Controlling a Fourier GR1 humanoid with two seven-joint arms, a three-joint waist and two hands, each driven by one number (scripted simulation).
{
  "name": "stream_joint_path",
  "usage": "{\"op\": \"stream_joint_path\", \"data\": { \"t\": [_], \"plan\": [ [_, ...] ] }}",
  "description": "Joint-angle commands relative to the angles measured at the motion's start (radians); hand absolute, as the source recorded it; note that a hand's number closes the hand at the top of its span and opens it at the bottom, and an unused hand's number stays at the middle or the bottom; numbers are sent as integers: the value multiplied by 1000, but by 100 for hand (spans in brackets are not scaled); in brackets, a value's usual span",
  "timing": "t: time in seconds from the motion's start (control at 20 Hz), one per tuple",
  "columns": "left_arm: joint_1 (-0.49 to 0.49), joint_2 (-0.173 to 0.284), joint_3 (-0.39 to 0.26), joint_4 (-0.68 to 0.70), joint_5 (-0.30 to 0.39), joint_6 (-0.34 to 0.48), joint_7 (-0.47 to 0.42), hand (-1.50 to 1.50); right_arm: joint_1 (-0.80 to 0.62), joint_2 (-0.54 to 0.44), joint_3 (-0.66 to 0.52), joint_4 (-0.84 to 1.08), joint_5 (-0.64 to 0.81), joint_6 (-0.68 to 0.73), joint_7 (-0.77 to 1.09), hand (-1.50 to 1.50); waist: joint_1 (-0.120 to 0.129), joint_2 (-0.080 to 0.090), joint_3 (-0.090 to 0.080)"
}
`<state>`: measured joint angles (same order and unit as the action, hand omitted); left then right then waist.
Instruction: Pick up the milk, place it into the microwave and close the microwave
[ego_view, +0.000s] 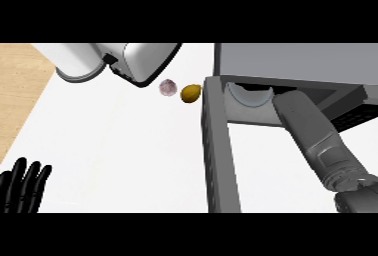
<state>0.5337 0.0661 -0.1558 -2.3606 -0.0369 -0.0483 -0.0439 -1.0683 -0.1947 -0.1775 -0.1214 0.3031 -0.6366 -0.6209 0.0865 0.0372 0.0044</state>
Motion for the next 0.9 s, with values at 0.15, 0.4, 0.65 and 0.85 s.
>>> {"op": "stream_joint_path", "data": {
  "t": [0.15, 0.4, 0.65, 0.85],
  "plan": [
    [38, 7, 0, -25, -5, -8, -7, -150, -19, -106, -47, -15, -37, 69, -16, -150, -5, -8, -2],
    [25, -16, -22, 10, -46, 15, -19, -150, 3, -93, -77, -27, -72, 204, -65, -150, -28, -15, -2],
    [44, -20, -44, -14, -39, 10, 1, -150, 51, -105, -121, -32, -119, 316, -112, -150, -38, -19, -2],
    [95, -32, -90, -66, -54, 16, 9, -150, 82, -84, -121, -44, -126, 364, -117, -150, -49, -27, -3]
  ]
}}
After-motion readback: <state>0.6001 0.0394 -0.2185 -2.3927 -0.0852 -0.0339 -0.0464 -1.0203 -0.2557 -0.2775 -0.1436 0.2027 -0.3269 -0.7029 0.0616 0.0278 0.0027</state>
